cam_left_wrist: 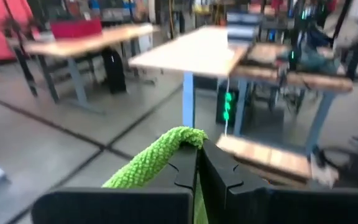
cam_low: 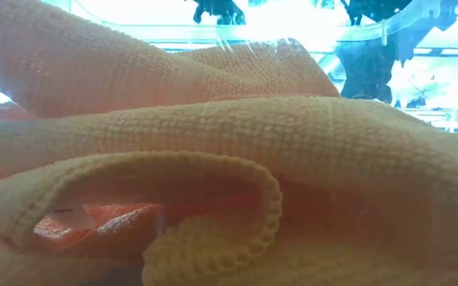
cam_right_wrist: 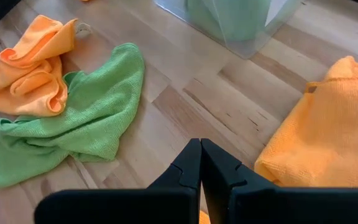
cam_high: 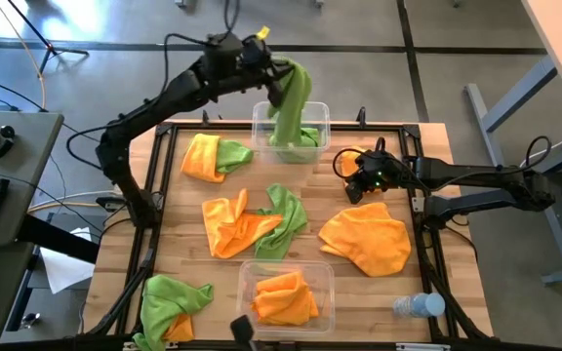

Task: Sort microfiber towel by color & place in baskets
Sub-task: Put the green towel into the top transparent bin, then put the yellow towel into the bottom transparent bin

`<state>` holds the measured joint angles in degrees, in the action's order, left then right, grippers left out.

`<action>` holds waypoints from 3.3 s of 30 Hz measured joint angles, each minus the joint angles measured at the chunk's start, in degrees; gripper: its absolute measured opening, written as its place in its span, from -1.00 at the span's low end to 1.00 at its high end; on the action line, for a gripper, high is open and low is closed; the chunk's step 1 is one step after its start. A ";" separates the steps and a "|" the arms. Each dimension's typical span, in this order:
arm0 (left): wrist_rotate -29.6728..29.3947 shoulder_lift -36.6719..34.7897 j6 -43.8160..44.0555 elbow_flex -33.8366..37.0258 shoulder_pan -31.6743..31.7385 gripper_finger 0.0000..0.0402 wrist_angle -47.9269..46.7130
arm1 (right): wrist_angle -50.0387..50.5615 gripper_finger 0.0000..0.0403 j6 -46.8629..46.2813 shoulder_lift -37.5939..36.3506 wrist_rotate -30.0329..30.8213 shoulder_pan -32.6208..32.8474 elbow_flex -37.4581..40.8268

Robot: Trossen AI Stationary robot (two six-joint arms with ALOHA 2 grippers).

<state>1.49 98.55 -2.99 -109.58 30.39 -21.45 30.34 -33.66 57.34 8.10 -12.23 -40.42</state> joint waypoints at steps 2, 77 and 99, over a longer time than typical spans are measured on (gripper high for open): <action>0.01 0.82 1.19 -0.04 -0.44 -1.00 -4.00 | 0.38 -0.98 -1.10 0.00 0.60 0.00 0.00; -10.05 -13.30 23.84 34.41 -26.42 -0.99 -17.61 | 6.70 -0.59 -3.79 0.29 6.47 -5.44 0.00; -22.34 -42.19 32.32 52.85 -38.00 -1.00 -15.67 | 10.61 -0.35 -7.51 18.02 6.67 -17.09 0.00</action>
<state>-20.85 56.36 29.33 -56.73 -7.62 -37.12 40.94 -41.17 75.36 14.76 -29.32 -40.42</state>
